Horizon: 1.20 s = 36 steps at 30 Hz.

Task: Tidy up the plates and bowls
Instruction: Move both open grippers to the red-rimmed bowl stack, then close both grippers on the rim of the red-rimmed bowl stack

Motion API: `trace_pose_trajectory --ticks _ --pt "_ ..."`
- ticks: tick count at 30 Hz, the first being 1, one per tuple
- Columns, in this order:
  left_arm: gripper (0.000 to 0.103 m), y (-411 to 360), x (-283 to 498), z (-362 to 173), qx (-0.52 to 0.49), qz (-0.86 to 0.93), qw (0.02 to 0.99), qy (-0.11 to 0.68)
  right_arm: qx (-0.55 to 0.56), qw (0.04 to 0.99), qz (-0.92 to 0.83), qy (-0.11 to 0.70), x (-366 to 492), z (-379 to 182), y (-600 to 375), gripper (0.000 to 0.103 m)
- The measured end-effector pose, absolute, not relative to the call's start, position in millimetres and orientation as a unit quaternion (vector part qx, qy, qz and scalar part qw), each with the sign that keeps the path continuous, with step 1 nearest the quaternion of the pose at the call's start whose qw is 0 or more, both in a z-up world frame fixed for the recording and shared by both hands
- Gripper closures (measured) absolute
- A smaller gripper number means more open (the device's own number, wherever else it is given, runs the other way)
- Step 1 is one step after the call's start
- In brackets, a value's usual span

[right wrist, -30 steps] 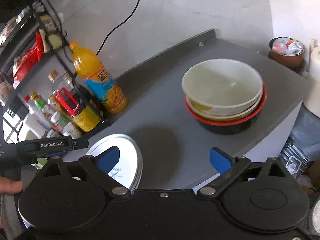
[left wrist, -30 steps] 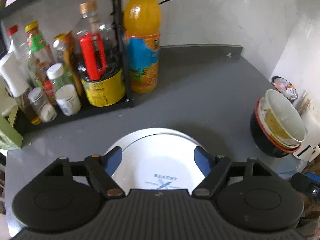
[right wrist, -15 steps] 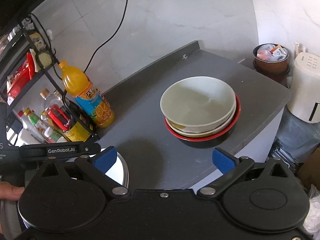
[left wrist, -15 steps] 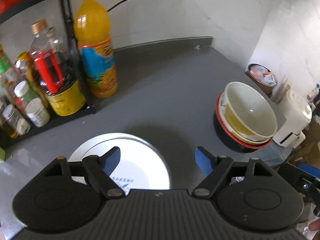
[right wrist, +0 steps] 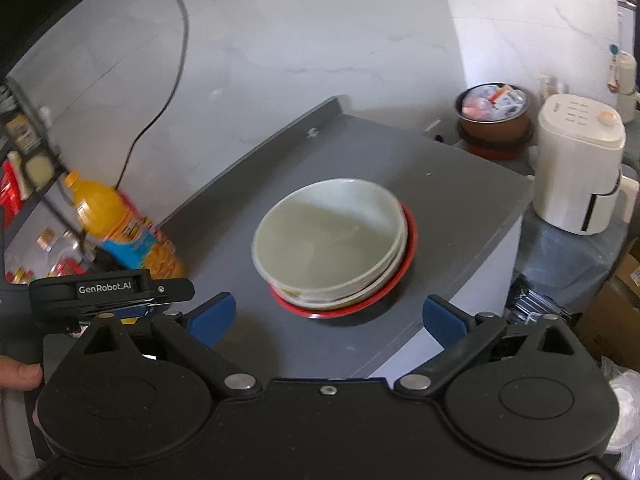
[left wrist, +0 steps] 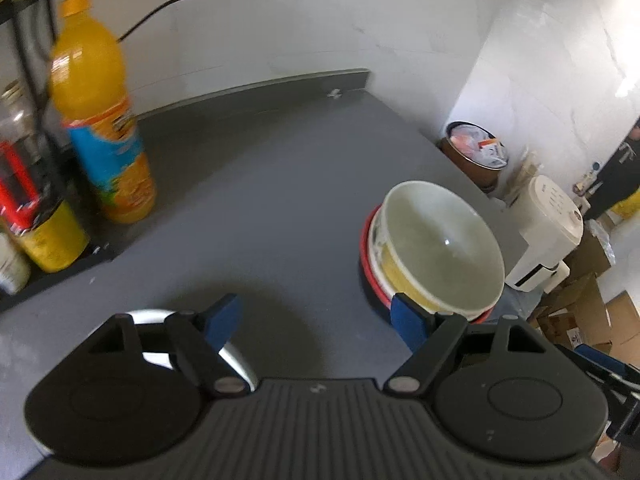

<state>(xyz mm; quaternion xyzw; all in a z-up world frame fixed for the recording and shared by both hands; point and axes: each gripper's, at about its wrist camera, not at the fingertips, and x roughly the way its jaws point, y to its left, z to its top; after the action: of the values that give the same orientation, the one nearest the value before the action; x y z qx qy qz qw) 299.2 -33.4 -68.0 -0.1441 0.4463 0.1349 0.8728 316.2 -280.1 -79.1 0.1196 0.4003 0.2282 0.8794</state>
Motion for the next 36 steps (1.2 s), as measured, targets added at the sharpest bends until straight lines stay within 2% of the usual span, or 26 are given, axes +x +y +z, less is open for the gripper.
trace_pose_trajectory --ticks 8,14,28,31,33,36 --pt "0.022 -44.5 351.0 -73.8 -0.113 0.097 0.877 0.457 0.144 0.881 0.194 0.406 344.8 -88.9 -289.0 0.004" --pt "0.022 -58.6 387.9 -80.5 -0.106 0.071 0.878 0.461 0.162 0.877 0.174 0.418 373.2 -100.5 -292.9 0.009" --pt "0.026 -55.8 450.7 -127.5 -0.122 0.047 0.853 0.505 0.199 0.845 0.16 0.469 424.6 -145.6 -293.8 0.015" --pt "0.034 -45.9 454.8 -136.9 -0.139 0.047 0.846 0.514 0.198 0.84 0.162 0.479 430.9 -152.5 -290.1 0.015" --pt "0.048 -41.2 456.4 -143.7 -0.147 0.04 0.841 0.52 0.199 0.836 0.166 0.483 435.0 -157.3 -287.5 0.018" --pt "0.062 -33.9 459.8 -152.6 -0.165 0.034 0.831 0.53 0.21 0.828 0.17 0.491 440.3 -164.0 -284.4 0.021"
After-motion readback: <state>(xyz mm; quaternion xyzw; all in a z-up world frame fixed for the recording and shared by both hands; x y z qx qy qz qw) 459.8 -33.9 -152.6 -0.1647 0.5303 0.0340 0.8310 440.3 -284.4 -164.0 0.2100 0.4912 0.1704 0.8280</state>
